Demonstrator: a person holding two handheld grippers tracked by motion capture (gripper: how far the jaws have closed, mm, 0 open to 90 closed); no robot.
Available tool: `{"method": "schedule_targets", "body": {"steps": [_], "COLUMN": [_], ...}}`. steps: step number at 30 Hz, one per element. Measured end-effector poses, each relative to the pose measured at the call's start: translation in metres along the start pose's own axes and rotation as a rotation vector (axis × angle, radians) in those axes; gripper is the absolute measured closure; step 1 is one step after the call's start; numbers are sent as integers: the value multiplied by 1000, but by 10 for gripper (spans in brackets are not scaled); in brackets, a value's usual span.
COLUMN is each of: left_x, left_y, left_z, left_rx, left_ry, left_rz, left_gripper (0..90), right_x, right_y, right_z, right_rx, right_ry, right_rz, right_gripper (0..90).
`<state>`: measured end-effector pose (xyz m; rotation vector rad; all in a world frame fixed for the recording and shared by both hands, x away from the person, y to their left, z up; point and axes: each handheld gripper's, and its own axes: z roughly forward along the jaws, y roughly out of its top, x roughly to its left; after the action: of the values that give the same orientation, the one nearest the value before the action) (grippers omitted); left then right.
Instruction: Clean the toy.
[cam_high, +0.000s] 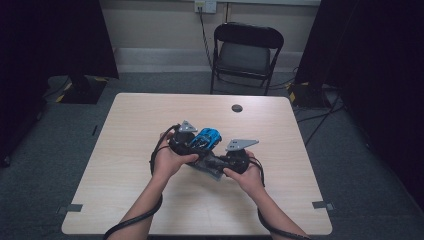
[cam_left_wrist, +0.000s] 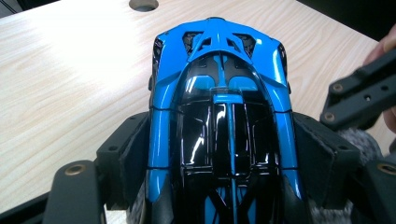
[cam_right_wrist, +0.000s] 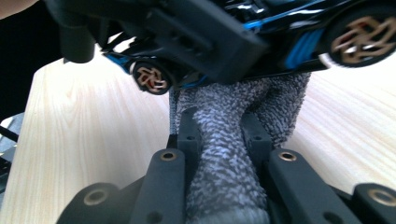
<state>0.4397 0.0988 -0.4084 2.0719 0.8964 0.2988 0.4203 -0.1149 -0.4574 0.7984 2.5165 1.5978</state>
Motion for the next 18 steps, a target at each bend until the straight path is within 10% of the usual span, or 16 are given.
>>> {"method": "schedule_targets", "body": {"steps": [18], "left_x": [3], "left_y": [2], "left_z": [5], "left_rx": [0], "left_ry": [24], "left_rz": [-17], "left_gripper": [260], "right_x": [14], "right_y": [-3], "right_z": [13], "right_rx": [26], "right_ry": [37], "right_rz": [-39], "right_gripper": [745]}}
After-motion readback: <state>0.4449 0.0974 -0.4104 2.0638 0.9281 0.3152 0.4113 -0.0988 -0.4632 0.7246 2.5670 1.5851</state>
